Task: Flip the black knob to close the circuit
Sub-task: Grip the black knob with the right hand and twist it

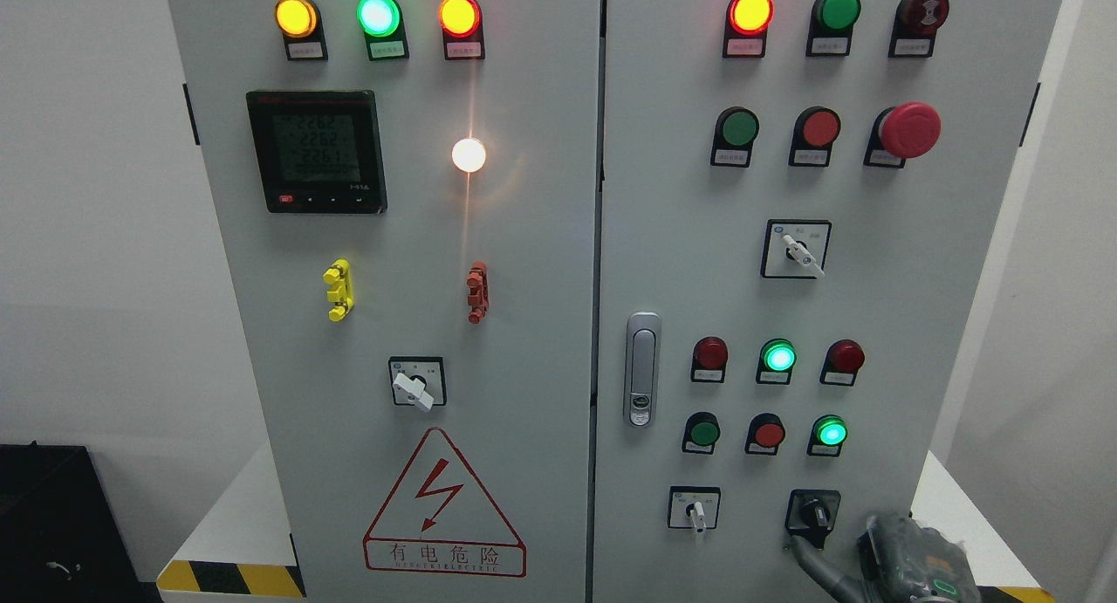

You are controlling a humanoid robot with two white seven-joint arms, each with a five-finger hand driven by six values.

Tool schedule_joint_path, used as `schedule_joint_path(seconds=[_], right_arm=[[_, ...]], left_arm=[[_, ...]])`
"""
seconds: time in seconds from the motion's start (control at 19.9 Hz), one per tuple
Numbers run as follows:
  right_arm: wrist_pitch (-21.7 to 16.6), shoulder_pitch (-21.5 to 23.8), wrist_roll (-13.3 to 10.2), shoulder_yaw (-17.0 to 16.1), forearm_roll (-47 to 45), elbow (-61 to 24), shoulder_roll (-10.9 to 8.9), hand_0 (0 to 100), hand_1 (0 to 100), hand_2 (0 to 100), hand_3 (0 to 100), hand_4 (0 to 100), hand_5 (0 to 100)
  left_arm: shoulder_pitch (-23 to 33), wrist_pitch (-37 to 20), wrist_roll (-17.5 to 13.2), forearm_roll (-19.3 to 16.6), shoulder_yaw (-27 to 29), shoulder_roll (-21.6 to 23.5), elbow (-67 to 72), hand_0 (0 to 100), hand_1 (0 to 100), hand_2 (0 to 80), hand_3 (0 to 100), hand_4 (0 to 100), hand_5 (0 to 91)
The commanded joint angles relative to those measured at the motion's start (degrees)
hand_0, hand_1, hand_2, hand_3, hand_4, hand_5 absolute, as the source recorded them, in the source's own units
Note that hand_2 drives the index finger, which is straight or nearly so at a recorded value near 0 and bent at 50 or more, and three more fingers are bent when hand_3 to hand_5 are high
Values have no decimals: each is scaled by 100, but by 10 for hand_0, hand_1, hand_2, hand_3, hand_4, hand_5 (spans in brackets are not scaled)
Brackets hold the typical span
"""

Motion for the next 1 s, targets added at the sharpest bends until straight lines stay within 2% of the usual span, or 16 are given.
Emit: schedule_joint_path(seconds=[0.0,0.95], right_arm=[[-10,-1,-6,-322,-6,14,5,0,0,890,1000,943,946],[-45,-1,-15,-454,-94,-38,49,0,0,889,1000,942,943]], left_arm=[[0,0,4,0,0,0,0,120,556,0,0,0,0],[0,0,4,0,0,0,0,120,556,0,0,0,0]])
